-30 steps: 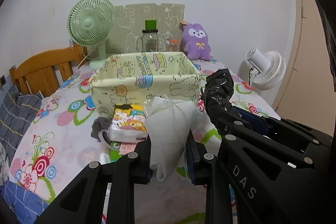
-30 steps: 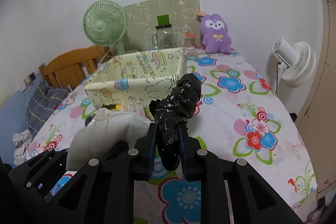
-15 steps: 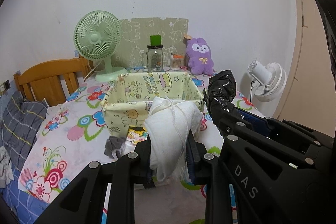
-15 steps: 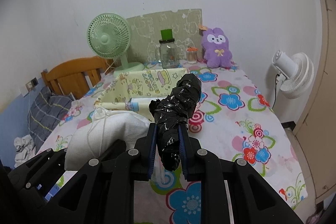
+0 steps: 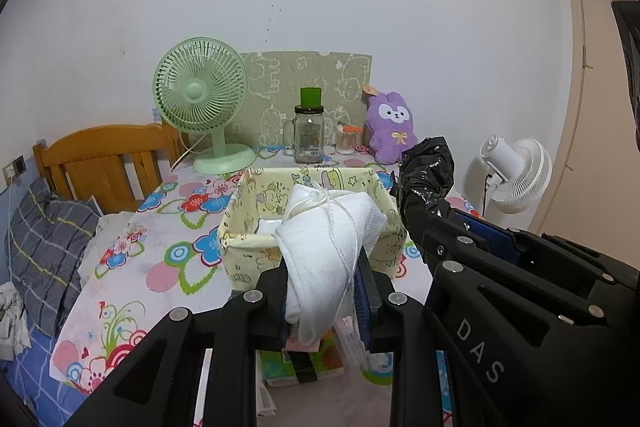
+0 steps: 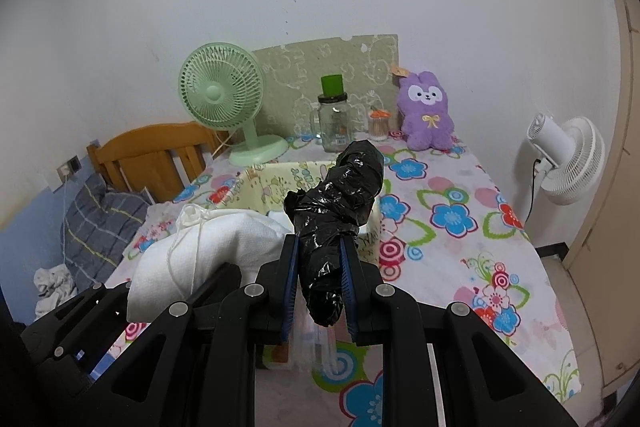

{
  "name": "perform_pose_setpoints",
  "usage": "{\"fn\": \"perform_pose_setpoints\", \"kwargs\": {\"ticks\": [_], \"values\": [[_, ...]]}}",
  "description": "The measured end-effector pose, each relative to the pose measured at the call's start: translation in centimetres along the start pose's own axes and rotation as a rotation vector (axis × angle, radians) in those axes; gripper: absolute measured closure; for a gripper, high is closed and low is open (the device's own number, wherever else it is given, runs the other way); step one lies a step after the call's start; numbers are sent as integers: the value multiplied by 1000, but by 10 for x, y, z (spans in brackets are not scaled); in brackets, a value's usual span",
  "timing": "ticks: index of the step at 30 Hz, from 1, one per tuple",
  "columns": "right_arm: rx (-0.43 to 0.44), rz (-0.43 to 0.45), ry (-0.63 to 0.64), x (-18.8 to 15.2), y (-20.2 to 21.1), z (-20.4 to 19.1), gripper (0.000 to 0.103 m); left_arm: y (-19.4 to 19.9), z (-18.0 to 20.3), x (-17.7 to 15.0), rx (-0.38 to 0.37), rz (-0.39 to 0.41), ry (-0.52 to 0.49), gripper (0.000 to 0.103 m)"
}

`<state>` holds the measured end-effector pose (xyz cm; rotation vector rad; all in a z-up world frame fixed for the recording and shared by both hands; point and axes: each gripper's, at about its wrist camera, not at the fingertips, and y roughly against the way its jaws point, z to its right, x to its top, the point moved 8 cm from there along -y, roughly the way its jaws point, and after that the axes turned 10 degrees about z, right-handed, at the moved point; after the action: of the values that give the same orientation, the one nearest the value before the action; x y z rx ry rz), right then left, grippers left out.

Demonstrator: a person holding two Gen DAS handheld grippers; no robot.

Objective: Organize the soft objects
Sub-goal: 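Carry the white pouch with left tool while right tool carries black bundle over box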

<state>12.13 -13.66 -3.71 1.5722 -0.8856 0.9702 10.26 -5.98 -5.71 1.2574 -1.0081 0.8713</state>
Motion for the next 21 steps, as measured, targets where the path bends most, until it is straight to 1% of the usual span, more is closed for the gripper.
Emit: {"fn": "perform_pose_setpoints", "kwargs": {"ticks": [10, 21], "values": [[-2, 1, -4, 10, -9, -1, 80, -11, -4, 11, -2, 0, 5, 79], [-19, -17, -16, 17, -38, 6, 80, -39, -5, 15, -14, -21, 8, 79]]}}
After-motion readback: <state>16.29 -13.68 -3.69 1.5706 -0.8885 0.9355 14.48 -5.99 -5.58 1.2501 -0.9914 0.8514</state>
